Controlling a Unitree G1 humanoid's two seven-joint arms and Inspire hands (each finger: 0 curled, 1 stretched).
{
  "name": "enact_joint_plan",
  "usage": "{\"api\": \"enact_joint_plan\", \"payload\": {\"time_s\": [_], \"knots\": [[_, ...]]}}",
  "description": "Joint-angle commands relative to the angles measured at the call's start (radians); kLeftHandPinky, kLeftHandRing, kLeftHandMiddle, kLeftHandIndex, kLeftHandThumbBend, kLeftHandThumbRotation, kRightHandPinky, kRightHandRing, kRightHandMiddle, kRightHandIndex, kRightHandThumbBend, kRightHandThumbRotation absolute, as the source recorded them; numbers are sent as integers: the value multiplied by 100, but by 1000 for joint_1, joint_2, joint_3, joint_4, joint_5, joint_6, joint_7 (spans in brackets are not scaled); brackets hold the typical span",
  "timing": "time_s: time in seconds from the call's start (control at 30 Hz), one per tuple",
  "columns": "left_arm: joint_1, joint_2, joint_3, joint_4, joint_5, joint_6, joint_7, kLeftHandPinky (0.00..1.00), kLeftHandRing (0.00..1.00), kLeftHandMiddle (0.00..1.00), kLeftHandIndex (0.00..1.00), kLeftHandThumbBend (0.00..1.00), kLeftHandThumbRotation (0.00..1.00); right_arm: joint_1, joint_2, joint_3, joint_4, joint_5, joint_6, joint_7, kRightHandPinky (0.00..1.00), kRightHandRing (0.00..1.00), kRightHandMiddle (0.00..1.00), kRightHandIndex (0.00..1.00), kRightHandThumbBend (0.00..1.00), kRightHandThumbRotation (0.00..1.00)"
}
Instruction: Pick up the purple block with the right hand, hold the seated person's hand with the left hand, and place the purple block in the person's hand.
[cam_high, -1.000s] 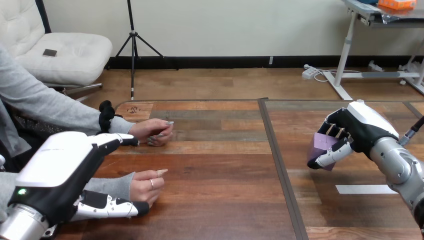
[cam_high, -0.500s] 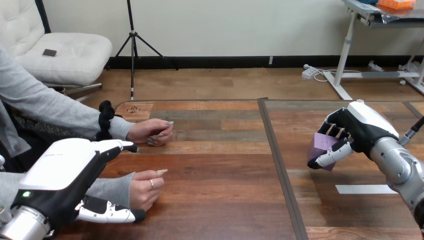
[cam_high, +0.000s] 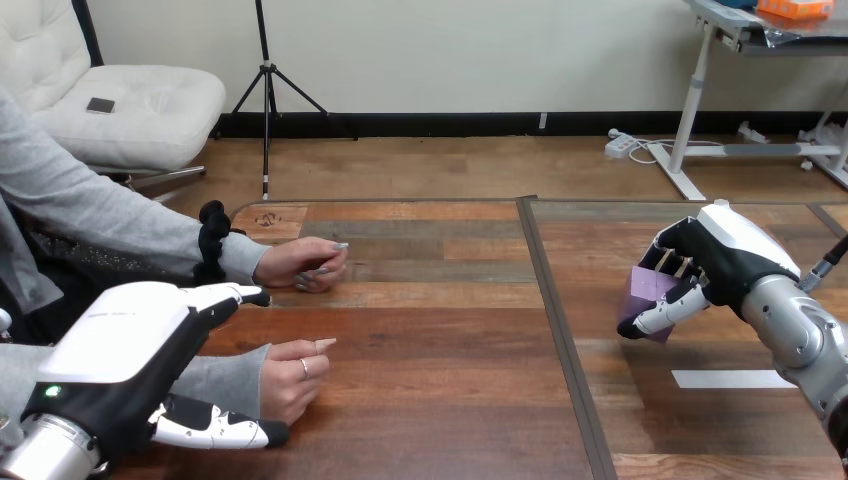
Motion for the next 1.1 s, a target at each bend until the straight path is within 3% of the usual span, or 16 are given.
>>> {"api": "enact_joint_plan", "payload": {"time_s": [0.0,0.73,1.07], "knots": [[-63,35,-12,9,8,8,17,77,86,88,84,100,47,-49,-3,-20,-37,15,-4,-10,36,41,45,45,86,0],[-81,61,-49,46,43,57,-3,82,92,94,89,100,48,-50,-1,-20,-35,24,-7,-5,34,40,44,45,87,0],[-95,68,-72,84,56,59,26,82,92,95,91,100,46,-51,-1,-17,-36,22,-1,-6,34,40,44,44,86,0]]}}
